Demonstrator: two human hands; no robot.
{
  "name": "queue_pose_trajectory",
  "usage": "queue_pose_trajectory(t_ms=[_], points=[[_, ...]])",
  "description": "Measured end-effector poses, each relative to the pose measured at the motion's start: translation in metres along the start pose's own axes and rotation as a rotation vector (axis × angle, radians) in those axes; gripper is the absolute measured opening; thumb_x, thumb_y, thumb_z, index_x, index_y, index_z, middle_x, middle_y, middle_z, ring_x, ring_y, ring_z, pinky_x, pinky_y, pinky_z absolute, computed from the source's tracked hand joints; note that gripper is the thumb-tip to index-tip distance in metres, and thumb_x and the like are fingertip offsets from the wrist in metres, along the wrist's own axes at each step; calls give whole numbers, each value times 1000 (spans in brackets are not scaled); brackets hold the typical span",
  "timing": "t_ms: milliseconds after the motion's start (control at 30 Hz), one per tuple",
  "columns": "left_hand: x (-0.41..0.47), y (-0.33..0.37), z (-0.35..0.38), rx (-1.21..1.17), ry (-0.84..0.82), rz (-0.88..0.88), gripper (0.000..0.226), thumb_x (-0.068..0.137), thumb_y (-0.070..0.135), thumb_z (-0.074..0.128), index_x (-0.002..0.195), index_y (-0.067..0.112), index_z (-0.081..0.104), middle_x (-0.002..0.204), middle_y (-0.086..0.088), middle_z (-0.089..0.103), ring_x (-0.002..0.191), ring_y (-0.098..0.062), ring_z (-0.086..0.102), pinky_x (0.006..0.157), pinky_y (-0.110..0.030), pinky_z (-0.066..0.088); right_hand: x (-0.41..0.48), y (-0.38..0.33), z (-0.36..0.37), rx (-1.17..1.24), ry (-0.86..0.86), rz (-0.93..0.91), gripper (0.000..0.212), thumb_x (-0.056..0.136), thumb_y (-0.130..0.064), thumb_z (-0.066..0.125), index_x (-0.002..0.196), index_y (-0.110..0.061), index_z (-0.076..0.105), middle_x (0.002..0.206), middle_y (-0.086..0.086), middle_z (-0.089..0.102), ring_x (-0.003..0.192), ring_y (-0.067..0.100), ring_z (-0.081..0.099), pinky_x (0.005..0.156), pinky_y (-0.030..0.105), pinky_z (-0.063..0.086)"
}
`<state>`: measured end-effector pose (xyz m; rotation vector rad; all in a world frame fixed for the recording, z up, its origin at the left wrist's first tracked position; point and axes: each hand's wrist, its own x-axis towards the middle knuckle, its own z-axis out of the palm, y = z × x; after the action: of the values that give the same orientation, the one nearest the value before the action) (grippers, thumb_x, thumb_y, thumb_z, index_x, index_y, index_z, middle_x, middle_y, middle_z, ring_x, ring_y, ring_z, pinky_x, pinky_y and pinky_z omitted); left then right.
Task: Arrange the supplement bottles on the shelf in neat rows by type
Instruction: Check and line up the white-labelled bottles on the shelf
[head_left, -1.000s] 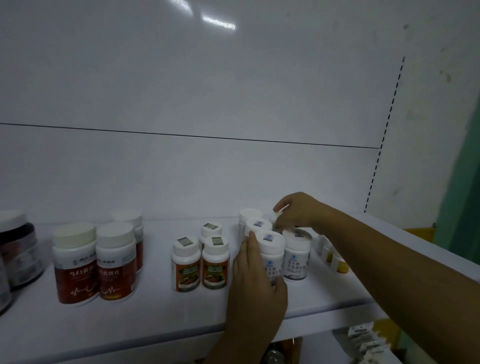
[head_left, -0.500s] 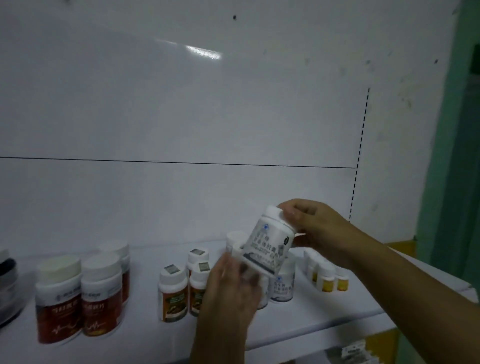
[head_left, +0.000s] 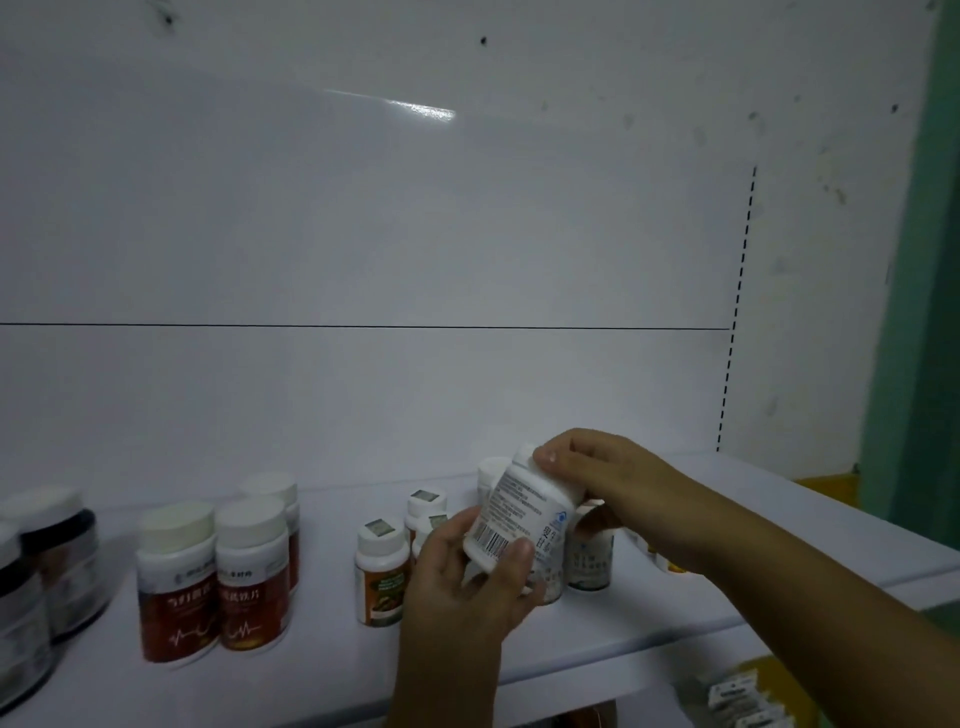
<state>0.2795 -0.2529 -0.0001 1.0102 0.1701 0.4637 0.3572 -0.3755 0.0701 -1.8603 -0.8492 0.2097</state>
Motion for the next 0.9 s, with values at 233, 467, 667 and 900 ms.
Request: queue_pose_trajectory(t_ms=[233,467,667,900], points=[[-4,9,-6,-379,-284,-402,53,61,37,55,101,4,60,84,-24,72,72,-41,70,52,-44,58,3,9,-6,307,-41,-82,40,60,-35,69,97,-23,67,89,-1,70,84,14,67,70,25,53],[-3,-11,-6,-28,-100,141,46,55,13,70,99,21,61,103,0,68,87,-17,70,60,-28,58,-5,5,5,95,49,-56,48,70,-56,60,100,-19,60,98,4,69,85,14,68,75,30,58],[-3,-12,-6,-144,-274,28,63,46,24,89,102,24,60,108,-6,67,99,-28,65,61,-36,60,-8,6,-2,309,55,-122,31,73,-19,69,103,-19,65,99,2,71,87,18,69,76,29,57],[-3,-20,-9,42,-125,261,62,60,-22,69,100,23,57,101,6,68,89,-3,68,59,-19,55,-15,8,5,148,97,-68,32,76,-44,63,99,-21,60,103,3,68,86,9,68,67,22,57]])
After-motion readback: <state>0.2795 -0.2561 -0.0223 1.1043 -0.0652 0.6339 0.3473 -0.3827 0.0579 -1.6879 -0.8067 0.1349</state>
